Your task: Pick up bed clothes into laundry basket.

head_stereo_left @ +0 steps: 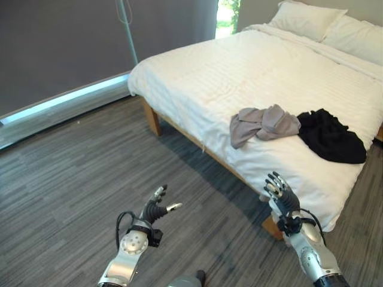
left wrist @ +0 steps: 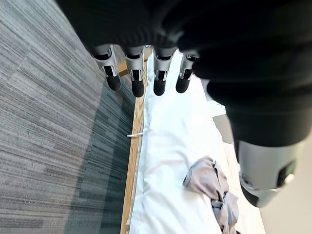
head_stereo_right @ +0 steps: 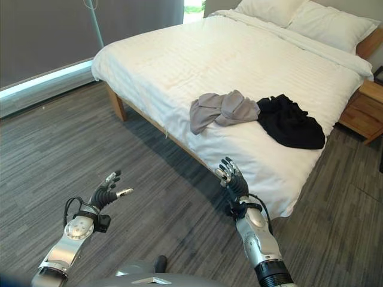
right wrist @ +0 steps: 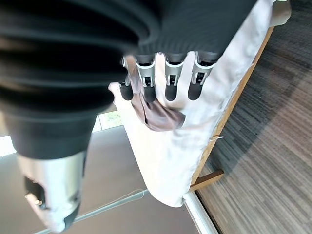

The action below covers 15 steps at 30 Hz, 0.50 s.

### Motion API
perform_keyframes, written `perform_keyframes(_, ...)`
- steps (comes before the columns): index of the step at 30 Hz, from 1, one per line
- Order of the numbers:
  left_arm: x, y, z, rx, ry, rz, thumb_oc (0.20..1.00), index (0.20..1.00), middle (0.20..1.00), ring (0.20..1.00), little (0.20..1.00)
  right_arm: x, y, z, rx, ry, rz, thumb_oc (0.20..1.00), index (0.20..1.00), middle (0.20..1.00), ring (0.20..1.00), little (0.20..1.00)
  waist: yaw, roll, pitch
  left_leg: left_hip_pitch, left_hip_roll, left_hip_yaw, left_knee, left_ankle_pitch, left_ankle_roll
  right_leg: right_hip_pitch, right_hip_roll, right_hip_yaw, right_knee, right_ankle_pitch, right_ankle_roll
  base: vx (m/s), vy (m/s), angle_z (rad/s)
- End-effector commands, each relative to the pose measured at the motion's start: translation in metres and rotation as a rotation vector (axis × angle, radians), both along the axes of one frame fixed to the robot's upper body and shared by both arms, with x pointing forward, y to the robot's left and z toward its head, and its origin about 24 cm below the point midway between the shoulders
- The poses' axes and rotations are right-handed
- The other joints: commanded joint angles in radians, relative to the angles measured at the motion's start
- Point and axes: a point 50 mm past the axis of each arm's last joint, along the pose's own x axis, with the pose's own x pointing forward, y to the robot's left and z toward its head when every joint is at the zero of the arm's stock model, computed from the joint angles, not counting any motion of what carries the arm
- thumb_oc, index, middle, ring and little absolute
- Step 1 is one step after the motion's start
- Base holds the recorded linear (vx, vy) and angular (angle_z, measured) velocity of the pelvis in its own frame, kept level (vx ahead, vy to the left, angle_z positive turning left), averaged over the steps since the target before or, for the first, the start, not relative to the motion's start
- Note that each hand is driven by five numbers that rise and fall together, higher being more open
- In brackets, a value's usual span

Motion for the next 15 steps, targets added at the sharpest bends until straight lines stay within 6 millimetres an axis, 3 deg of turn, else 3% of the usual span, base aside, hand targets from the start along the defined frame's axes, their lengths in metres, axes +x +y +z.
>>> perform_keyframes(1, 0.013, 0.012, 0.024, 0.055, -0.122, 0.019, 1.0, 1.0, 1.0, 1.0, 1.0, 0.014, 0.005, 0.032, 0.003, -0.166, 0.03, 1.0, 1.0, 1.0, 1.0, 1.0, 0.019, -0.006, 0.025, 0.001, 0.02, -0.082, -0.036, 0.06, 0.009, -0.045, -0.022, 0.004, -0.053, 0.302, -0.003, 0.14, -0.25, 0.27)
perform_keyframes(3, 0.011, 0.018, 0.023, 0.052, -0.117, 0.048, 1.0, 1.0, 1.0, 1.0, 1.0, 0.02, 0.017, 0.034, 0.065, -0.171, 0.045, 1.0, 1.0, 1.0, 1.0, 1.0, 0.034, 0.001, 0.031, 0.042, 0.071, -0.126, -0.048, 0.025, -0.003, -0.09, -0.123, 0.051, -0.091, 0.405, 0.025, 0.21, -0.275, 0.29)
perform_keyframes(4, 0.01, 0.018, 0.023, 0.052, -0.117, 0.048, 1.0, 1.0, 1.0, 1.0, 1.0, 0.02, 0.017, 0.034, 0.065, -0.171, 0.046, 1.0, 1.0, 1.0, 1.0, 1.0, 0.035, 0.003, 0.034, 0.046, 0.073, -0.126, -0.048, 0.023, -0.004, -0.086, -0.121, 0.05, -0.092, 0.405, 0.024, 0.2, -0.233, 0.18)
perform_keyframes(7, 0.008, 0.021, 0.023, 0.042, -0.113, 0.054, 1.0, 1.0, 1.0, 1.0, 1.0, 0.024, 0.027, 0.04, 0.113, -0.191, 0.059, 1.0, 1.0, 1.0, 1.0, 1.0, 0.034, 0.024, 0.03, 0.079, 0.102, -0.152, -0.045, 0.008, -0.021, -0.116, -0.2, 0.041, -0.104, 0.498, 0.052, 0.22, -0.211, 0.26)
perform_keyframes(10, 0.009, 0.024, 0.027, 0.101, -0.126, 0.034, 1.0, 1.0, 1.0, 1.0, 1.0, 0.025, 0.032, 0.042, 0.098, -0.205, 0.084, 1.0, 1.0, 1.0, 1.0, 1.0, 0.019, 0.026, 0.019, 0.106, 0.122, -0.179, -0.039, -0.004, -0.042, -0.117, -0.226, 0.077, -0.119, 0.558, 0.089, 0.27, -0.281, 0.22)
perform_keyframes(12, 0.014, 0.027, 0.034, 0.132, -0.155, 0.035, 1.0, 1.0, 1.0, 1.0, 1.0, 0.023, 0.033, 0.042, 0.076, -0.204, 0.111, 1.0, 1.0, 1.0, 1.0, 1.0, 0.001, 0.029, 0.016, 0.113, 0.153, -0.206, -0.048, 0.005, -0.063, -0.108, -0.185, 0.141, -0.091, 0.514, 0.1, 0.24, -0.323, 0.64)
perform_keyframes(15, 0.016, 0.029, 0.039, 0.12, -0.177, 0.046, 1.0, 1.0, 1.0, 1.0, 1.0, 0.022, 0.032, 0.041, 0.072, -0.194, 0.137, 1.0, 1.0, 1.0, 1.0, 1.0, 0.007, 0.033, 0.007, 0.101, 0.196, -0.232, -0.05, 0.023, -0.097, -0.091, -0.171, 0.079, -0.069, 0.376, 0.079, 0.17, -0.39, 0.4)
